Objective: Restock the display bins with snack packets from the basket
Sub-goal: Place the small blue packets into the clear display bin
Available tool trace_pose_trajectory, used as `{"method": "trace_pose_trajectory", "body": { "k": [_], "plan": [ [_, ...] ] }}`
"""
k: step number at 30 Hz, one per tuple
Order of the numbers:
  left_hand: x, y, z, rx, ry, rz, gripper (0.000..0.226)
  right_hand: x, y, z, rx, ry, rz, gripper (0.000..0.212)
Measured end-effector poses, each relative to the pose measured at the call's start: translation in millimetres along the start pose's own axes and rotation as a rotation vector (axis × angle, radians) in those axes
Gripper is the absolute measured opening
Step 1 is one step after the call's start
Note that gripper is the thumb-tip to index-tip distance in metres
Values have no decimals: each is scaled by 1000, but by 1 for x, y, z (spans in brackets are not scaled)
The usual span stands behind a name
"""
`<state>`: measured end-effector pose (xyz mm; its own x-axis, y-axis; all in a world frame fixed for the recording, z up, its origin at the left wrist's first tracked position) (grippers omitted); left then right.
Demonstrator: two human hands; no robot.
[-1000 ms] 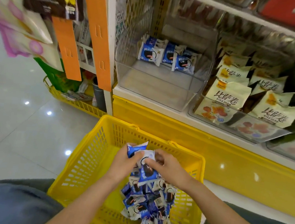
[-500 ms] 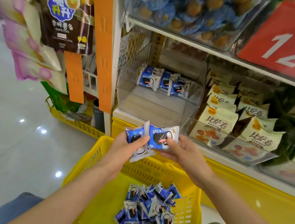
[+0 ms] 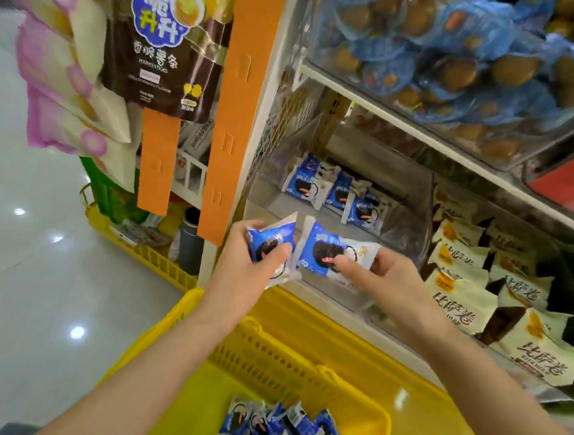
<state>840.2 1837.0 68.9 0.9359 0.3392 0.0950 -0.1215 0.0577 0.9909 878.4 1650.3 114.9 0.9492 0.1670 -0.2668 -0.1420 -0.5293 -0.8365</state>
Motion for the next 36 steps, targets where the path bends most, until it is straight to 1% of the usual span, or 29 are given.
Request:
{"method": "trace_pose_trajectory", "body": {
  "k": [3,5,6,9,11,14,18,20,23,27,29,30,32,34,36],
  "plan": [
    [15,-9,-13,-41,60,-59,17,41,-21,-21,4,182,-30,21],
    [22,-12,-19,-59,75,-76,13,74,-33,-25,-30,251,-69,29],
    [24,-12,-21,-64,78,-74,12,92,-38,-23,-74,256,-85,33],
    [29,-12,-25,-74,74,-56,22,142,-40,-5,-311,233,-63,48],
    [30,-15,-29,-68,73,-56,25,165,-37,6,-428,212,-65,54],
    [32,-23,-37,-92,83,-70,26,187,-33,19,-496,197,-99,51],
    [33,-29,-47,-66,108,-81,19,203,-33,31,-588,190,-165,44],
    [34,-32,-49,-47,108,-89,24,206,-38,35,-667,207,-212,43],
    [32,-35,-48,-22,82,-115,33,206,-48,37,-834,280,-260,44],
    [30,-32,-48,1,37,-91,29,206,-53,39,-940,294,-246,49],
    [27,-30,-51,-28,27,-83,26,200,-57,35,-931,311,-232,54],
    [26,-32,-52,-68,32,-99,24,193,-61,32,-904,331,-243,53],
    [21,-35,-52,-167,30,-173,23,169,-74,28,-774,375,-329,44],
    [15,-35,-49,-269,-1,-239,22,128,-90,29,-590,408,-476,31],
    [8,-31,-42,-331,-64,-263,26,83,-99,34,-438,376,-561,17]
  ]
}}
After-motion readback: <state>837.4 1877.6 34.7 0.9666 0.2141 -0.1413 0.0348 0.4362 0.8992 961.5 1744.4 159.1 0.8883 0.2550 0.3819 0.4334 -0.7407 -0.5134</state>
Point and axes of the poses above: each hand's wrist, its own x-axis towards the middle knuckle, its own z-axis out of the palm, y = z × x, the point moved 10 cm from there along x, towards the middle knuckle, and after that the axes turned 7 degrees about z, right-handed, at the moved point
